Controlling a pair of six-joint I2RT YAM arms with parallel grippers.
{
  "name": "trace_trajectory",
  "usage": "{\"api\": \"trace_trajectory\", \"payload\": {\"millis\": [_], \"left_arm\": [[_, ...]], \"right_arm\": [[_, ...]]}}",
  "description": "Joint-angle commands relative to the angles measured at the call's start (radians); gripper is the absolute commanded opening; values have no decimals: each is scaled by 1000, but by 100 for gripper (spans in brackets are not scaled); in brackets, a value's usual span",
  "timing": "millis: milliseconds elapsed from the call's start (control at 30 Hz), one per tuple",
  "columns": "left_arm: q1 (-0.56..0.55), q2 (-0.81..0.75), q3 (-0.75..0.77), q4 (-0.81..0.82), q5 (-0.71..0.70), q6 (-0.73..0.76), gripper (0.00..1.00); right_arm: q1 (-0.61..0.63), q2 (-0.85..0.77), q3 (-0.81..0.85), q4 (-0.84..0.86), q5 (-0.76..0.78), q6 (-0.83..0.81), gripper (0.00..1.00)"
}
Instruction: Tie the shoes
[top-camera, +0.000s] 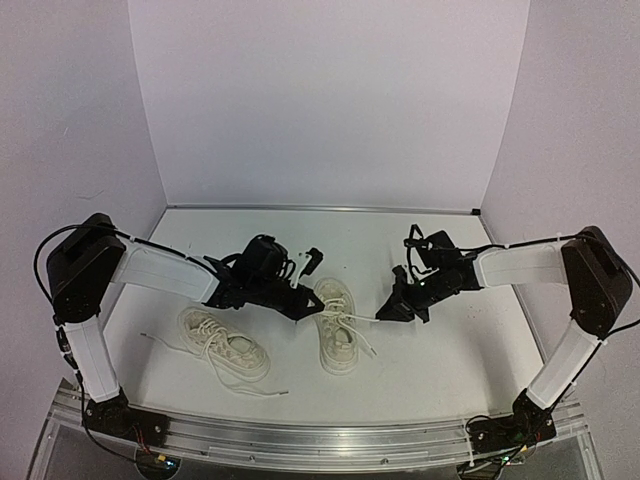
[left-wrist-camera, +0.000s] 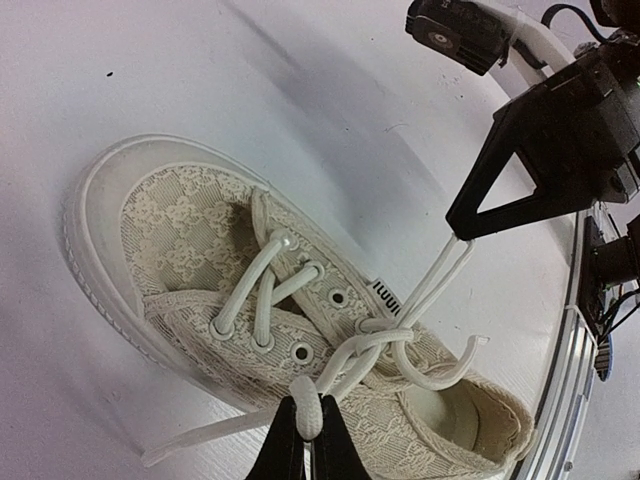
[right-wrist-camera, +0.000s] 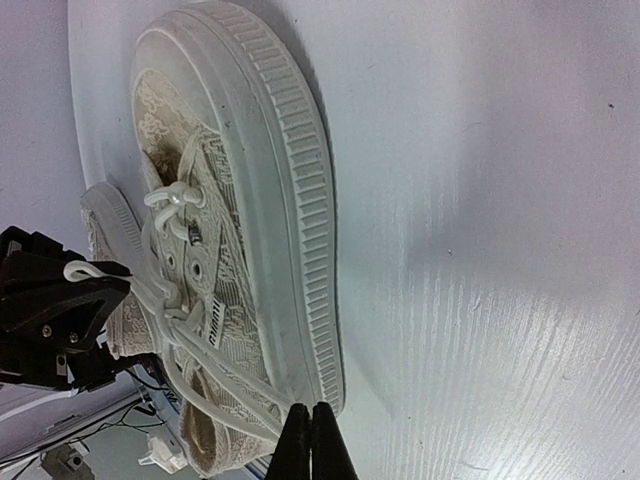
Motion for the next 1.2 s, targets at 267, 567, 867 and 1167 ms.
{"api": "trace_trajectory", "payload": {"millis": [267, 567, 867, 1167], "left_arm": [[28, -5, -13, -5, -61, -37, 0], [27, 16, 36, 8, 15, -8, 0], [15, 14, 55, 38, 63, -14, 0], [-24, -28, 42, 61, 99, 69, 4]], "right_arm": [[-43, 15, -7, -64, 55, -33, 0], [-41, 46, 89, -20, -117, -60, 9], [-41, 32, 104, -12, -157, -56, 43], [5, 12, 70, 29, -188, -2, 41]]}}
